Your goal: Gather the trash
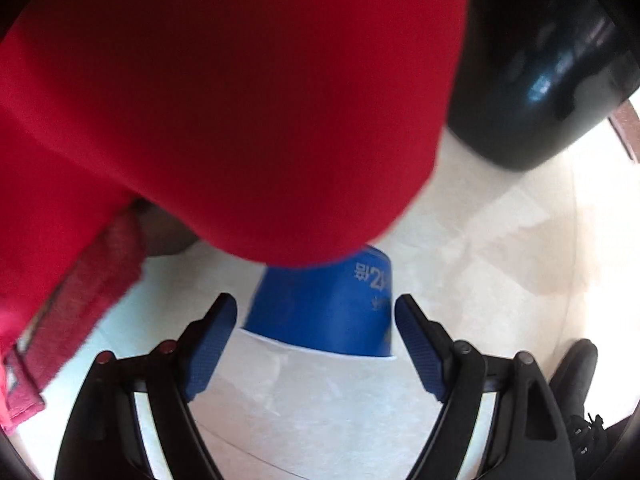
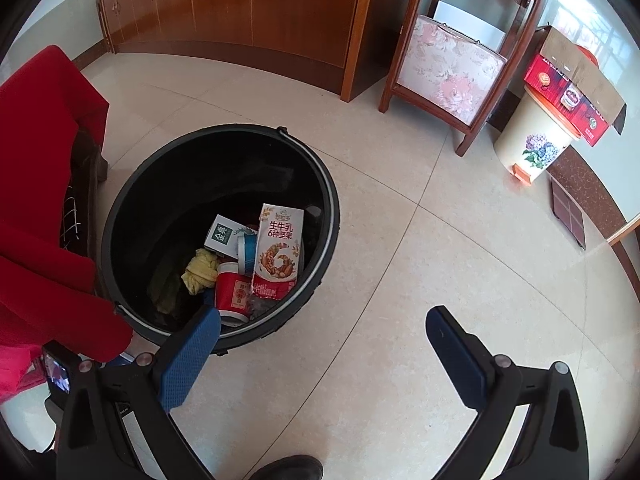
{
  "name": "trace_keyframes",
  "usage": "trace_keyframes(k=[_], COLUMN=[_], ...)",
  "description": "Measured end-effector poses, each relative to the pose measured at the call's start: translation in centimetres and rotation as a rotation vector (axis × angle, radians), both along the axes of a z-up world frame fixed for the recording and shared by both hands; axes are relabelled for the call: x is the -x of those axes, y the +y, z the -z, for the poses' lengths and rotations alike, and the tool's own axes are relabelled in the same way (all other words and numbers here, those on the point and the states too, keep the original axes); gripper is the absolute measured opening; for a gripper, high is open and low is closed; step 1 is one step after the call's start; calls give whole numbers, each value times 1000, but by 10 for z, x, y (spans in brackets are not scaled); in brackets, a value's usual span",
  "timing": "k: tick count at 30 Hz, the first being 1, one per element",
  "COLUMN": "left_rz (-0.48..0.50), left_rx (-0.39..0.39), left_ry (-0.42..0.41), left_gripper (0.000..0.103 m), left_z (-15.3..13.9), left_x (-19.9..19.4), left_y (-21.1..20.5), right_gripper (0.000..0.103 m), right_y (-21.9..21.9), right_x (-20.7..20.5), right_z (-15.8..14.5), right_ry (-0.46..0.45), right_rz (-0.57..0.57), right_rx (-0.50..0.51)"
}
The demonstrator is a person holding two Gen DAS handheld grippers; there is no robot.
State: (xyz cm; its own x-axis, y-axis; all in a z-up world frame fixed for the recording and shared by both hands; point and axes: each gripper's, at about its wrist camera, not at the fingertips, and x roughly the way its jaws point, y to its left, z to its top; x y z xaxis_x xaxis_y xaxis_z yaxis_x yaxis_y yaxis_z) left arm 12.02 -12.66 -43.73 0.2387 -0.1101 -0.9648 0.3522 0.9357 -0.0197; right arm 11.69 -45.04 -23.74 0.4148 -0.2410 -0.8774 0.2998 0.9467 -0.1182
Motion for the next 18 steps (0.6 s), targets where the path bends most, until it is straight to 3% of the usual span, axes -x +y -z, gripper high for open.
trace_keyframes(k=[10,15,18], left_rz=[97,164,186], left_rx=[-3,66,147], left_ry=[75,19,-88], left_gripper=[77,77,77], left_z=[24,-12,-79], left_x=[-9,-6,1], left_y=[-30,-46,-58], right_gripper=[103,103,103], right_y=[1,-1,-2], right_x=[-2,-4,-3], right_z=[3,3,0], right_ry=[14,8,-5], right_rz=[-1,8,8], right_rx=[8,-7,-9])
